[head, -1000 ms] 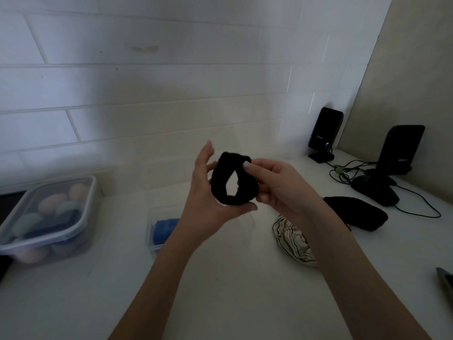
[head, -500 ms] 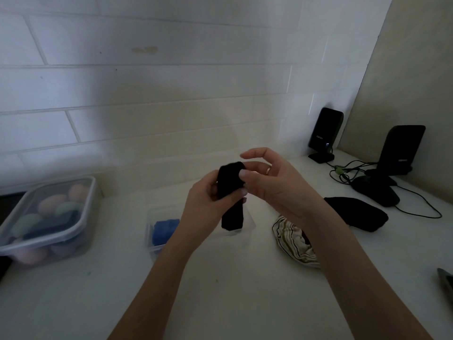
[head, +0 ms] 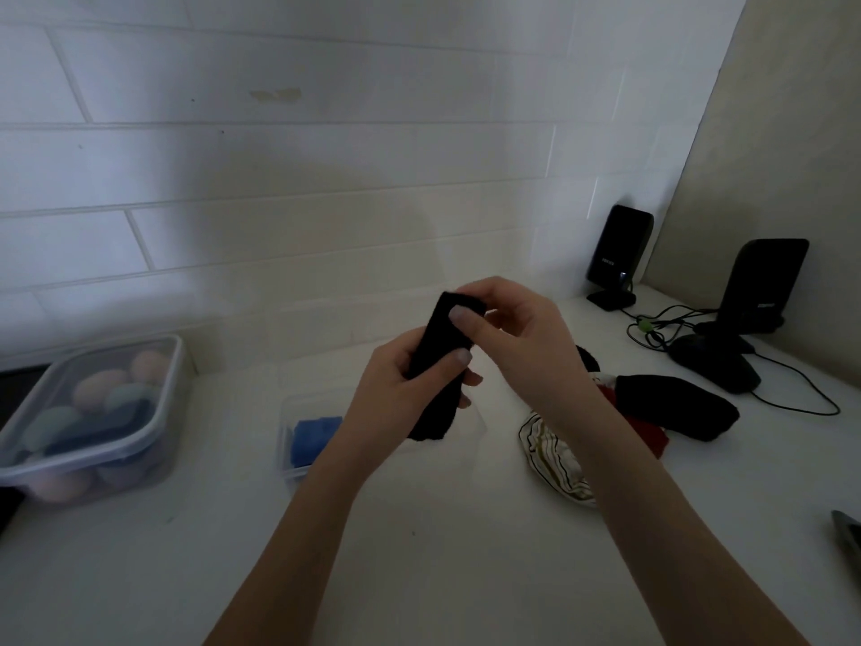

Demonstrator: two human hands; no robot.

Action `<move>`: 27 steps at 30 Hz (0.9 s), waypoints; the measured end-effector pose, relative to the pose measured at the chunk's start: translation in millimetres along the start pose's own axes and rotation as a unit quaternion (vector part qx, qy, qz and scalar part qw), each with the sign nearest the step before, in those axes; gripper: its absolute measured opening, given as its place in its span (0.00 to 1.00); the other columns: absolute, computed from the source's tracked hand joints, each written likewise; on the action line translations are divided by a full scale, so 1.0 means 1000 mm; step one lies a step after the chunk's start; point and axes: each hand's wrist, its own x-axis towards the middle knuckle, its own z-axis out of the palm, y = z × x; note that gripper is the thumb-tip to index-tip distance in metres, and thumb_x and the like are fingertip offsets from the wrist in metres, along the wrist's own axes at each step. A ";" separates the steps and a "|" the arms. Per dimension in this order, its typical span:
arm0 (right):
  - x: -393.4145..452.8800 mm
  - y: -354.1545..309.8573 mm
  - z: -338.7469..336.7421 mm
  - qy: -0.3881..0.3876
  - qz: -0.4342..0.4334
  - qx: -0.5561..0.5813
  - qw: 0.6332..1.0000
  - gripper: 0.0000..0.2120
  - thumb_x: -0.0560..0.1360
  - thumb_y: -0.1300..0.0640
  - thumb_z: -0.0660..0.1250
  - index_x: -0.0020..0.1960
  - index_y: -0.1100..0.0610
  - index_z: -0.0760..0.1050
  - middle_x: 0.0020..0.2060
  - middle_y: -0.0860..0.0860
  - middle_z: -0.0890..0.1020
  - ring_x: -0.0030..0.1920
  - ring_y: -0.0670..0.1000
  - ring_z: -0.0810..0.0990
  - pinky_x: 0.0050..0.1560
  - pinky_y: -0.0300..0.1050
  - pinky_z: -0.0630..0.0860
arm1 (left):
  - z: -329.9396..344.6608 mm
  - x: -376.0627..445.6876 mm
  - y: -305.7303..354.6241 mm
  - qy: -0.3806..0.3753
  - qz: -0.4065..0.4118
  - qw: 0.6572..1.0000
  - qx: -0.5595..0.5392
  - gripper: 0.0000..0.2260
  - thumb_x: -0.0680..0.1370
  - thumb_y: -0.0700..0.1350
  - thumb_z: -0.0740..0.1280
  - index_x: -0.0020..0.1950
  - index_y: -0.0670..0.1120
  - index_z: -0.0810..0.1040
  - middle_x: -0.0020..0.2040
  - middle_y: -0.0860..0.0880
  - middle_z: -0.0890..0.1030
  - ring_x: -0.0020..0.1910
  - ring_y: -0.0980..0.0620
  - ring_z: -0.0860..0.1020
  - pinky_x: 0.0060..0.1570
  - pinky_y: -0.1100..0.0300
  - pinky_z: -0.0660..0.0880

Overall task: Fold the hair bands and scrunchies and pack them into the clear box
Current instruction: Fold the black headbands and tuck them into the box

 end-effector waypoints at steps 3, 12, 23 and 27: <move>-0.001 -0.005 -0.001 0.039 0.006 0.073 0.997 0.06 0.75 0.63 0.66 0.46 0.53 0.77 0.34 0.49 0.81 0.31 0.39 0.78 0.31 0.30 0.71 | 0.000 -0.002 -0.001 -0.058 -0.026 0.998 0.017 0.07 0.75 0.47 0.65 0.48 0.46 0.79 0.36 0.48 0.84 0.35 0.49 0.83 0.39 0.56 0.80; 0.001 0.007 -0.005 -0.042 0.051 0.029 0.997 0.12 0.71 0.61 0.73 0.53 0.53 0.78 0.38 0.47 0.85 0.37 0.46 0.81 0.40 0.38 0.75 | 0.000 0.000 -0.004 -0.051 -0.057 0.997 -0.006 0.09 0.80 0.46 0.58 0.47 0.43 0.75 0.32 0.49 0.79 0.24 0.50 0.76 0.28 0.57 0.76; 0.001 0.006 -0.008 0.018 0.019 0.063 0.998 0.11 0.72 0.66 0.70 0.47 0.51 0.80 0.34 0.41 0.85 0.37 0.40 0.83 0.40 0.30 0.75 | 0.000 -0.001 0.003 -0.119 -0.157 0.977 -0.084 0.14 0.80 0.48 0.57 0.53 0.40 0.76 0.40 0.43 0.83 0.36 0.47 0.83 0.34 0.58 0.80; -0.002 0.001 -0.004 -0.055 -0.022 0.009 0.998 0.13 0.73 0.67 0.68 0.51 0.52 0.82 0.44 0.45 0.85 0.48 0.41 0.83 0.46 0.35 0.78 | -0.004 0.002 0.005 -0.060 -0.157 0.979 -0.118 0.16 0.81 0.46 0.54 0.48 0.39 0.77 0.37 0.43 0.84 0.31 0.48 0.82 0.29 0.61 0.78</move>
